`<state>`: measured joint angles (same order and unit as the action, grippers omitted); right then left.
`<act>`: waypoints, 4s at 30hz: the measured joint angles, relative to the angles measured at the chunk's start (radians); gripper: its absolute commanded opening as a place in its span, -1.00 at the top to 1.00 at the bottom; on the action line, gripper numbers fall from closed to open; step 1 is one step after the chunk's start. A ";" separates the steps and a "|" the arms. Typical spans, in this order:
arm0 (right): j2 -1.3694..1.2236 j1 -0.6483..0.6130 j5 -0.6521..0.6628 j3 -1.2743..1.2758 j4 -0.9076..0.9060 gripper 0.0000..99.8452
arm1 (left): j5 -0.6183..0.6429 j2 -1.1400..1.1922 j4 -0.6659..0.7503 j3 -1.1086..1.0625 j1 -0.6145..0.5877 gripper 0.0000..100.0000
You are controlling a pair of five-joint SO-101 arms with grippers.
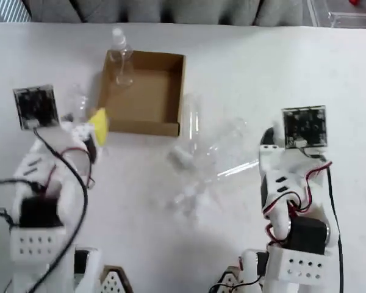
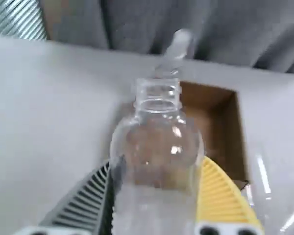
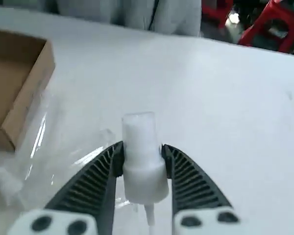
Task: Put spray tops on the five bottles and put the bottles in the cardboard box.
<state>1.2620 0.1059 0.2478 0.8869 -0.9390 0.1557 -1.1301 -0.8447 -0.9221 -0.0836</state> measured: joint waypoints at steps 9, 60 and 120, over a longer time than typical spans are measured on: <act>0.100 0.006 -0.325 0.002 0.058 0.97 | 0.000 -0.443 0.069 -0.241 0.411 0.96; -0.020 -0.779 -0.348 -0.150 0.933 0.97 | -0.160 -0.683 0.446 -0.773 0.453 0.96; -0.126 -0.815 -0.391 0.235 0.882 0.49 | -0.160 -0.683 0.446 -0.773 0.453 0.96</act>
<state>1.1362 -0.7089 -0.1435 1.1216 -0.0568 -0.0038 -1.8128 -0.3982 -1.6955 0.3690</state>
